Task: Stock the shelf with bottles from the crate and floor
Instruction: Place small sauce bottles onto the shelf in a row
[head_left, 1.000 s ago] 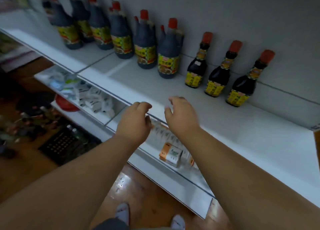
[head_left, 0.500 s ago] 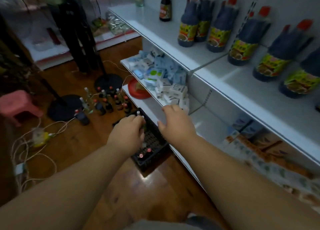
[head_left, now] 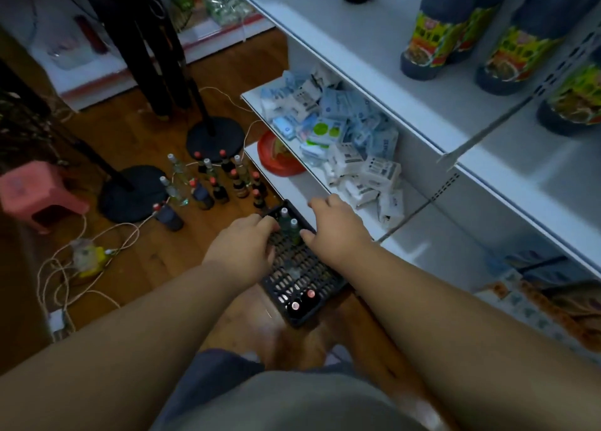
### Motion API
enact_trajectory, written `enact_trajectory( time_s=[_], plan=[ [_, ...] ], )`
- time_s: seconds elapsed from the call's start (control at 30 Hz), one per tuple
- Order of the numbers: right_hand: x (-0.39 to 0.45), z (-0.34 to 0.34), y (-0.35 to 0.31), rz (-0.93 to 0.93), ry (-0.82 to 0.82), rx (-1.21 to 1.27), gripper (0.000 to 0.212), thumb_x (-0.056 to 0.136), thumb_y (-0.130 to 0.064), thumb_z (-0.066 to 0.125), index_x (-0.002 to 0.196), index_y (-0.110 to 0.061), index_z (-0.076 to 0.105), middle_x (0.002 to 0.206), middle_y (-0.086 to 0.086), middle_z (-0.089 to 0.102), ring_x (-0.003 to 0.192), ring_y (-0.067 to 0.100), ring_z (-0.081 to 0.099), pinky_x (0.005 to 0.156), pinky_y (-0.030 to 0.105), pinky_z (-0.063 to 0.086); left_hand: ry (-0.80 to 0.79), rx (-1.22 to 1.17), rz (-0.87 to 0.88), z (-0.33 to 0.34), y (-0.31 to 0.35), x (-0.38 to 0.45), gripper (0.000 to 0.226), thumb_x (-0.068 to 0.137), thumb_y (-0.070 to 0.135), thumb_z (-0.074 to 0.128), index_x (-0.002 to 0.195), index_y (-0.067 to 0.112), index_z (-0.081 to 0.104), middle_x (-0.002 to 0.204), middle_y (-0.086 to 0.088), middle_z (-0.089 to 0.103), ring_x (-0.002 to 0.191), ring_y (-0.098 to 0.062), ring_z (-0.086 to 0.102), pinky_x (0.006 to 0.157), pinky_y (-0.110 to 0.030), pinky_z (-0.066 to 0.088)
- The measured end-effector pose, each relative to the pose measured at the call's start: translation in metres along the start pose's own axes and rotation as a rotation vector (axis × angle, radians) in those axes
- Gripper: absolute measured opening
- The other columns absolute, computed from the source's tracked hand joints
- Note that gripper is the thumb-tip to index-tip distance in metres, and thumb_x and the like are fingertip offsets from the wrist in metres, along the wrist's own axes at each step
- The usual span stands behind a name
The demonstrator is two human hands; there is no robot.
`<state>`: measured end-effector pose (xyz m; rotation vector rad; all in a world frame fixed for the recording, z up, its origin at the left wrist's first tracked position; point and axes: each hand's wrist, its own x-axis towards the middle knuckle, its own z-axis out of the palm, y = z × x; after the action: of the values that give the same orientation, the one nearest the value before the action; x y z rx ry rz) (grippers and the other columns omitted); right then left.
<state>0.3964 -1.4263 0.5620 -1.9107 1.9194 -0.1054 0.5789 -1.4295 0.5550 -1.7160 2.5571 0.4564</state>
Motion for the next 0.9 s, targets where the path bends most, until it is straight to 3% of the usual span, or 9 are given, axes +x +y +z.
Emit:
enact_trajectory(
  time_s=[0.17,0.33,0.43,0.53,0.63,0.77,0.9],
  plan=[
    [0.069,0.023,-0.021,0.115,-0.028,0.043,0.05,0.09,-0.039,0.061,0.133,-0.017,0.046,0.13,0.009,0.045,0.12,0.031,0.048,0.095,0.045,0.047,-0.095,0.011,0.117,0.009,-0.06,0.067,0.036,0.091,0.032,0.057,0.126,0.021,0.051,0.109,-0.003,0.054,0.103,-0.026,0.052,0.079,-0.038,0.048],
    [0.114,0.077,-0.028,0.398,-0.041,0.122,0.048,0.089,-0.037,0.062,0.131,-0.016,0.049,0.127,0.011,0.049,0.116,0.032,0.051,0.094,0.043,0.047,-0.231,0.024,0.392,0.036,-0.106,0.145,0.038,0.09,0.032,0.057,0.126,0.021,0.052,0.115,-0.004,0.056,0.105,-0.026,0.054,0.08,-0.036,0.048],
    [0.123,0.116,-0.028,0.55,-0.059,0.195,0.042,0.087,-0.035,0.06,0.124,-0.015,0.051,0.12,0.012,0.05,0.111,0.034,0.052,0.089,0.041,0.048,-0.317,0.049,0.507,0.054,-0.115,0.174,0.025,0.089,0.031,0.055,0.112,0.021,0.054,0.109,-0.004,0.057,0.1,-0.026,0.054,0.078,-0.04,0.051],
    [0.127,0.147,-0.014,0.644,-0.087,0.255,0.043,0.089,-0.034,0.058,0.127,-0.016,0.049,0.123,0.013,0.048,0.112,0.034,0.052,0.092,0.044,0.048,-0.421,0.02,0.558,0.092,-0.115,0.192,0.025,0.086,0.03,0.056,0.108,0.019,0.055,0.106,-0.006,0.06,0.096,-0.029,0.059,0.077,-0.044,0.054],
    [0.121,0.191,0.006,0.723,-0.123,0.278,0.043,0.092,-0.035,0.057,0.13,-0.015,0.048,0.127,0.014,0.046,0.111,0.035,0.052,0.088,0.041,0.047,-0.518,0.014,0.636,0.15,-0.117,0.194,0.033,0.088,0.03,0.053,0.119,0.017,0.052,0.115,-0.011,0.059,0.102,-0.034,0.059,0.083,-0.047,0.052],
    [0.105,0.278,0.028,0.797,-0.247,0.289,0.041,0.094,-0.034,0.057,0.129,-0.014,0.048,0.124,0.014,0.05,0.109,0.034,0.053,0.077,0.036,0.042,-0.627,-0.07,0.508,0.24,-0.133,0.183,0.033,0.091,0.027,0.054,0.123,0.021,0.051,0.119,-0.01,0.056,0.105,-0.033,0.057,0.085,-0.046,0.051],
    [0.103,0.369,0.049,0.904,-0.229,0.384,0.043,0.096,-0.033,0.057,0.134,-0.017,0.047,0.126,0.012,0.049,0.11,0.032,0.054,0.072,0.032,0.039,-0.719,-0.09,0.423,0.332,-0.147,0.177,0.037,0.092,0.025,0.057,0.128,0.019,0.05,0.123,-0.01,0.058,0.107,-0.03,0.058,0.085,-0.044,0.052]
  ],
)
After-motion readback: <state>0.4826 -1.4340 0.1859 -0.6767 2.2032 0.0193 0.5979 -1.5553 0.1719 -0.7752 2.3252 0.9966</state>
